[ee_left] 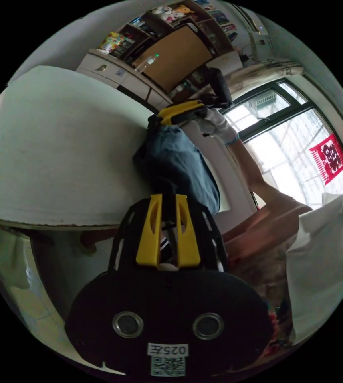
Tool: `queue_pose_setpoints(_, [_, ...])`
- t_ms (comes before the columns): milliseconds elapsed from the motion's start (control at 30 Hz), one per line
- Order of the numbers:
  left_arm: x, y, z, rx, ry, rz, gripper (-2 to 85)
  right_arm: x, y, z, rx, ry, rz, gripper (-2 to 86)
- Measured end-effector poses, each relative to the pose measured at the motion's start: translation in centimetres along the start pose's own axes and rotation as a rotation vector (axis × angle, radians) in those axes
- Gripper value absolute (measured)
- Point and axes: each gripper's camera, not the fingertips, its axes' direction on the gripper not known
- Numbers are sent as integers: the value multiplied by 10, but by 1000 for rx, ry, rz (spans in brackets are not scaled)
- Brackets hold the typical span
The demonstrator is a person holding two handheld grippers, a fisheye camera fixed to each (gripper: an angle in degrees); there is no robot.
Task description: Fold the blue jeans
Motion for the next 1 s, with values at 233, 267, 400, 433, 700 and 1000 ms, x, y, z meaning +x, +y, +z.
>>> queue_pose_setpoints(233, [10,-6,-1,-69,-48,143,-13,10,-4,-53,79,27,-2,-1])
queue_pose_setpoints(267, [13,-7,1,-87,-59,174,-14,21,-1,-49,91,26,25,-4])
queue_pose_setpoints(400, [21,-7,4,-128,-118,239,-15,64,3,-11,98,-117,159,-8])
queue_pose_setpoints(433, [20,-8,1,-133,-118,233,-15,73,4,1,107,-150,188,-8])
queue_pose_setpoints(700, [-32,-1,-41,106,84,-57,-6,100,58,-18,337,-376,269,37])
queue_pose_setpoints(1000, [-52,-56,-8,41,129,-168,21,101,90,1,312,-352,274,136])
